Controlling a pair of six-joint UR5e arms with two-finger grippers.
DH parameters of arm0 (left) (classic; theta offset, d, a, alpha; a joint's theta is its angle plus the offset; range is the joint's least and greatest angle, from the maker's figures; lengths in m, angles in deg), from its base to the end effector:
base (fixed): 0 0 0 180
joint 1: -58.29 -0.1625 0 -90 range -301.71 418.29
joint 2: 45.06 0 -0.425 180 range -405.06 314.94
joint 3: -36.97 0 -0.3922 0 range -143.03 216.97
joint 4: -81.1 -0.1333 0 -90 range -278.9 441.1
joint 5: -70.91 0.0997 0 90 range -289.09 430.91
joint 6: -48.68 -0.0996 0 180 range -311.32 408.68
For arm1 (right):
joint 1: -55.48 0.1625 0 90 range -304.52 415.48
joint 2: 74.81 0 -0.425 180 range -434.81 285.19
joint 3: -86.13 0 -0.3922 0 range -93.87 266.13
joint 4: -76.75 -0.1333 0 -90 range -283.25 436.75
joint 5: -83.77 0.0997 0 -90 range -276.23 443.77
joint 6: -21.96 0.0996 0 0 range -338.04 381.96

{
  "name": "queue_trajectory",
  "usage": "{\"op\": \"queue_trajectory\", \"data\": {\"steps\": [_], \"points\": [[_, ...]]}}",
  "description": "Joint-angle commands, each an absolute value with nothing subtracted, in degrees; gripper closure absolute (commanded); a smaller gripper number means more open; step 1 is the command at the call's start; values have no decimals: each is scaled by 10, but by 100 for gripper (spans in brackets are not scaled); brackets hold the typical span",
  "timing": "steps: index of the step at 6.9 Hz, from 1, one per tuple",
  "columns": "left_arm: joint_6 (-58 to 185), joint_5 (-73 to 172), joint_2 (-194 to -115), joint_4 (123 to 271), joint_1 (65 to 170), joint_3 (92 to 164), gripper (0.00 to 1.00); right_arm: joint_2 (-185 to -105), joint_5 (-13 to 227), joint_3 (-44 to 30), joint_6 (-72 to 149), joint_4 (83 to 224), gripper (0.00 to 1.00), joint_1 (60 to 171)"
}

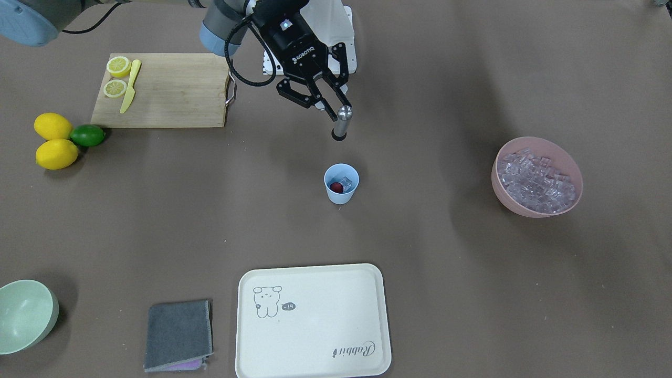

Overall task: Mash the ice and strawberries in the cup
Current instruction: 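Carry the muddler over the blue cup and lower it inside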

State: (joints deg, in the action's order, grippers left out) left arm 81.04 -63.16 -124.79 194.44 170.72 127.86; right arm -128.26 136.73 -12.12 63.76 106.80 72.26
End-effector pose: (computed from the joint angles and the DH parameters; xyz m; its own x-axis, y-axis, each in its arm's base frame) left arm -0.2214 -0.3686 0.6900 0.4169 -0.5807 -0.6993 0.7025 0.6940 -0.1575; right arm -0.5023 -0.3533 0.1109 0.4251 -0.4933 0.7589 -0.7071 0.3425 0.6187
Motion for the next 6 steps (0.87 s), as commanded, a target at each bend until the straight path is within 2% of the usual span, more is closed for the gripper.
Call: {"op": "queue_trajectory", "data": {"steps": [1, 4, 6], "points": [[810, -632, -1247, 1945, 1708, 1274, 2, -1281, 1365, -98, 604, 1021, 100, 717], [811, -632, -1247, 1944, 1708, 1274, 2, -1278, 1340, -80, 531, 991, 100, 722], [810, -632, -1249, 1945, 1707, 1268, 2, -1260, 1333, -30, 531, 947, 100, 723]]}}
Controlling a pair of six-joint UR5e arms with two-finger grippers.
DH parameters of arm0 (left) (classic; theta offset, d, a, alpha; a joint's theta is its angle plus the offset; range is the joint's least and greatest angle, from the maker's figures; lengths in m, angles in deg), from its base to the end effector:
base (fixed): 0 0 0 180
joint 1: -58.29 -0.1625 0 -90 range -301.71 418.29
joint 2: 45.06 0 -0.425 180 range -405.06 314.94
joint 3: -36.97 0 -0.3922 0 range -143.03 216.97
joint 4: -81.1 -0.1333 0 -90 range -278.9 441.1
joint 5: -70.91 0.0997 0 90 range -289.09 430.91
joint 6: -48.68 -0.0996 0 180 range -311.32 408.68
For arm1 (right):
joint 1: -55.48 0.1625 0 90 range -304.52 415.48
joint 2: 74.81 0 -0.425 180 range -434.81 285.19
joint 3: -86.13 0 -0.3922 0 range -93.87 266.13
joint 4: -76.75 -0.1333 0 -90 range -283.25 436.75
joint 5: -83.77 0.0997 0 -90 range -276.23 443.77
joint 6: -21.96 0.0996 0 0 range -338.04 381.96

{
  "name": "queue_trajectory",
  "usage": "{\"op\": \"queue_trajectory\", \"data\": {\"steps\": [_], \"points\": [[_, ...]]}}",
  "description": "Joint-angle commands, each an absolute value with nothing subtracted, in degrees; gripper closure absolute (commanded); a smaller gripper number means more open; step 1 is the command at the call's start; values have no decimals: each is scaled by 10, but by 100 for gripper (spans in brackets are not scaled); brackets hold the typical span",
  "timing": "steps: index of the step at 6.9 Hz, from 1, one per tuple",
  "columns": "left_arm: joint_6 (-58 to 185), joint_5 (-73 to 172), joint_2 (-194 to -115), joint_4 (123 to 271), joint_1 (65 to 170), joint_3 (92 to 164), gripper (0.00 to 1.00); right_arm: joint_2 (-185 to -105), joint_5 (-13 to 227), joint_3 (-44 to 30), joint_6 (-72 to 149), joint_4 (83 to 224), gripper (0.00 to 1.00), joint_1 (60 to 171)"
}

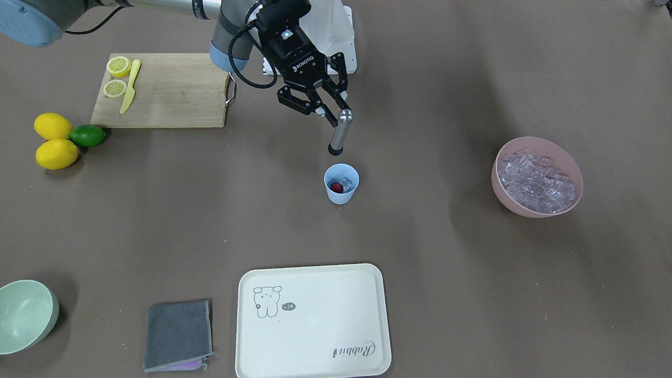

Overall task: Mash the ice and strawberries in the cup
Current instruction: 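Press the muddler down and up inside the cup with the right gripper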

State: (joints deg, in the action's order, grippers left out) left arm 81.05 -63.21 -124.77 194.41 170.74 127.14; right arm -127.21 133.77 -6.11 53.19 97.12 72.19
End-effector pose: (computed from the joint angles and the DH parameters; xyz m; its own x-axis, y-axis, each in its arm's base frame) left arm -0.2209 -0.3670 0.6964 0.4126 -0.5893 -0.6946 0.7017 0.6918 -0.1702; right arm -0.5171 -0.3613 0.1285 0.5192 -0.5281 0.6720 -0.6881 0.2081 0.6951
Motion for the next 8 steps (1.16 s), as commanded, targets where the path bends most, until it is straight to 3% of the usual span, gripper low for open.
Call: {"op": "queue_trajectory", "data": {"steps": [1, 8], "points": [[810, -632, -1249, 1946, 1707, 1267, 2, -1247, 1333, -17, 531, 935, 100, 723], [810, -631, -1252, 1946, 1707, 1262, 2, -1231, 1334, 35, 530, 927, 100, 733]]}}
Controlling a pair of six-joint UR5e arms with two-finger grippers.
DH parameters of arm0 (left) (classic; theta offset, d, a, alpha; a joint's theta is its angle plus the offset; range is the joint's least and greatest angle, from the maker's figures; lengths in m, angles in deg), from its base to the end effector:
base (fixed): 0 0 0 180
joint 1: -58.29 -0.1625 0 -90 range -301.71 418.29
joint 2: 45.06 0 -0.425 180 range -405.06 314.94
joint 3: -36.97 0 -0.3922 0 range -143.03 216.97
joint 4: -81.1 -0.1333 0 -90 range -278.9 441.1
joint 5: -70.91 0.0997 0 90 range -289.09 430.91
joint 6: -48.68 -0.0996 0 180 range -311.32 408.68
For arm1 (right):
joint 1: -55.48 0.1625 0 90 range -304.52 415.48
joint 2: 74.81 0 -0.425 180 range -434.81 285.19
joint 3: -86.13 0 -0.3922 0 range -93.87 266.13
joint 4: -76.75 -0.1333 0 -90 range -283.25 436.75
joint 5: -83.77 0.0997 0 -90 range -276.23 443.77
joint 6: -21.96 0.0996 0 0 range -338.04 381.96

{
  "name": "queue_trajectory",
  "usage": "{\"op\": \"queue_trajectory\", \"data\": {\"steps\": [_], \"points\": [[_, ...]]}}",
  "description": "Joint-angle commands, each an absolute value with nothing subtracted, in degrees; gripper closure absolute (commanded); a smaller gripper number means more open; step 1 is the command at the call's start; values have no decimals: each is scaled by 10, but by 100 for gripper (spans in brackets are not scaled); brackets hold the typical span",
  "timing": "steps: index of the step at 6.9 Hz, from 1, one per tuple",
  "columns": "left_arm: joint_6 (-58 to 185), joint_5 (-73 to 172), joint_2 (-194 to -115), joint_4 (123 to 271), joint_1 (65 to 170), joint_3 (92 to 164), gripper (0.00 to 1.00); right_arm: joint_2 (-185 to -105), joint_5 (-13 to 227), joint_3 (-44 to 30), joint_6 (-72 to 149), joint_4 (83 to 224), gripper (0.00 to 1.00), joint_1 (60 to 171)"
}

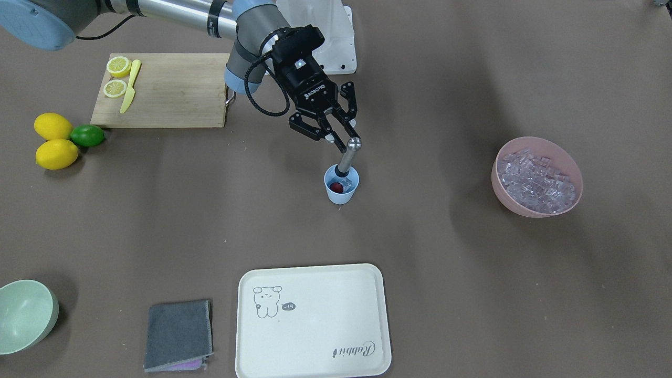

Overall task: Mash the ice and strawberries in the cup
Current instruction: 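Press the muddler down and up inside the cup with the right gripper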

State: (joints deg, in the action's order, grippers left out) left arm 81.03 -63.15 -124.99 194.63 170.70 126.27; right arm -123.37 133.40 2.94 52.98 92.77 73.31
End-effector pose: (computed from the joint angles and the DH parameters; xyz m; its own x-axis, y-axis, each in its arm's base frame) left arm -0.2209 -0.3676 0.7020 0.4117 -0.5939 -0.6912 0.7009 0.6911 -0.1763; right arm -0.5526 -0.3855 0.1395 0.5442 -0.5108 0.6655 -0.6817 0.1932 0.7057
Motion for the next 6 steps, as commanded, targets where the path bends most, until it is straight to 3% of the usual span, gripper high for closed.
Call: {"op": "queue_trajectory", "data": {"steps": [1, 6], "points": [[810, -631, -1252, 1947, 1707, 1259, 2, -1229, 1335, 46, 530, 927, 100, 733], [810, -632, -1249, 1947, 1707, 1257, 2, -1227, 1336, 76, 532, 927, 100, 731]]}}
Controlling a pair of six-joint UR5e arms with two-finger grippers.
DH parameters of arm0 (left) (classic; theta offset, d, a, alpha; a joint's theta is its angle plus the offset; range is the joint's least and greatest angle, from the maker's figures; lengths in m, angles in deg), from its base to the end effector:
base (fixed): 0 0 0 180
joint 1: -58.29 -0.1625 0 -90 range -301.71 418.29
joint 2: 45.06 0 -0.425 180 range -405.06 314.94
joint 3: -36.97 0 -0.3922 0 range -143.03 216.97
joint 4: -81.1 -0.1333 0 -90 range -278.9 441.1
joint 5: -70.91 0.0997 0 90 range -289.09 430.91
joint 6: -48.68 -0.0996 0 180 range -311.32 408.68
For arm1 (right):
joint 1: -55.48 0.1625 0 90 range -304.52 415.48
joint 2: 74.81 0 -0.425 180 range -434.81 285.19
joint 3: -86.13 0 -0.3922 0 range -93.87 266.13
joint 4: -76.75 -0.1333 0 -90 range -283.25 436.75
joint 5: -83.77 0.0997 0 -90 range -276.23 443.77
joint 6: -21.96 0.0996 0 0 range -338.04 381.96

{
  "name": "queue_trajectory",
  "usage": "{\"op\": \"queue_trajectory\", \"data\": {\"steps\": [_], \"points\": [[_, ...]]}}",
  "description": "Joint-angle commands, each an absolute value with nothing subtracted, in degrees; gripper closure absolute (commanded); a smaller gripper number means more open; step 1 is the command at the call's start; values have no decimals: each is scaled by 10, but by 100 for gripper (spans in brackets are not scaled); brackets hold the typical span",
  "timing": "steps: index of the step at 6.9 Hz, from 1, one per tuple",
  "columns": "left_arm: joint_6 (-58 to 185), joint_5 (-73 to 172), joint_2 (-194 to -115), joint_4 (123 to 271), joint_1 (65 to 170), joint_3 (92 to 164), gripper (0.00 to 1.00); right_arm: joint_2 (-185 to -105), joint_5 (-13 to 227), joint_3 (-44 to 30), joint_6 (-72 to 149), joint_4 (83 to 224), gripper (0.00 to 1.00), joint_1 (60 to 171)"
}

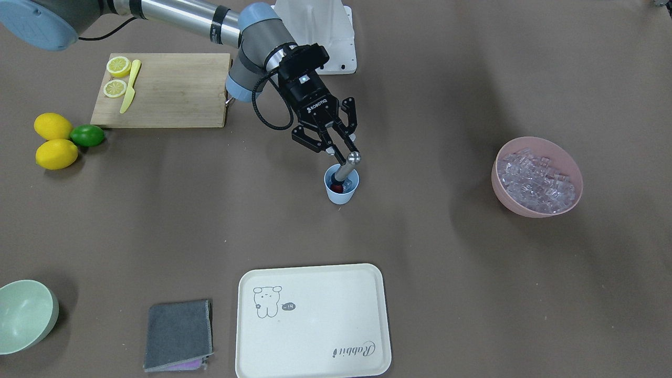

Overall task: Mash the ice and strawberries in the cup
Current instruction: 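Press the muddler down and up inside the cup with the right gripper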

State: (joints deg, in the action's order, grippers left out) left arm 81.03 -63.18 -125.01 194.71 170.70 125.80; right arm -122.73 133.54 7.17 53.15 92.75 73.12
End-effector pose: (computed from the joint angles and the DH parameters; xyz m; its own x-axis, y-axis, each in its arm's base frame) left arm -0.2205 -0.3669 0.7058 0.4098 -0.5979 -0.6889 0.7003 0.6901 -0.1824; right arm -0.5771 -0.3909 0.1597 0.5783 -0.5014 0.6435 -0.6392 0.2116 0.7394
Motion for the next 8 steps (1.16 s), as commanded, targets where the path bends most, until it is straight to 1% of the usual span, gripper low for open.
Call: {"op": "queue_trajectory", "data": {"steps": [1, 3, 4, 6, 8], "points": [[810, -631, -1249, 1947, 1707, 1258, 2, -1228, 1336, 80, 532, 927, 100, 730], [810, -632, -1249, 1947, 1707, 1259, 2, -1217, 1336, 59, 530, 929, 100, 731], [810, -632, -1249, 1947, 1707, 1259, 2, -1217, 1338, 28, 528, 941, 100, 732], [810, -632, -1253, 1946, 1707, 1258, 2, -1210, 1338, 20, 523, 942, 100, 738], [811, -632, -1254, 1946, 1707, 1258, 2, -1205, 1340, 29, 524, 943, 100, 752]]}}
